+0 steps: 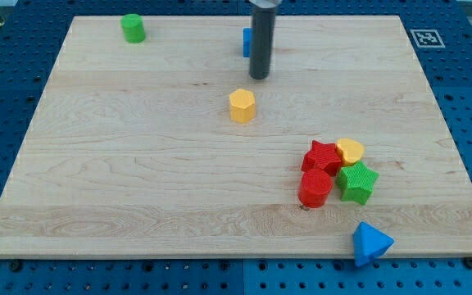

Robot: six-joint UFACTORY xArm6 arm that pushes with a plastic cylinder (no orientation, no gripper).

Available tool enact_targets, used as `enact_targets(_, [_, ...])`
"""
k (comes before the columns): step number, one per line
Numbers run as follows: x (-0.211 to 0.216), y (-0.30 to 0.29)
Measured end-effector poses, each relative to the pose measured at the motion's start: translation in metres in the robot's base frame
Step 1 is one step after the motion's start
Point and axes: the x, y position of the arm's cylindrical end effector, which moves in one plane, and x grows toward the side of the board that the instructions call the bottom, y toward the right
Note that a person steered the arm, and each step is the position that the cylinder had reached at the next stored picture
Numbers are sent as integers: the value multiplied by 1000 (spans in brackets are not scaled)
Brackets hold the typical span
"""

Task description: Move the blue cube slightly towards the top center of the board

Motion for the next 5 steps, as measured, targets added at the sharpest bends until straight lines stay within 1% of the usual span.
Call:
enact_targets(1, [-27, -18])
enact_targets(2, [-47, -18])
enact_targets(5, [-44, -15])
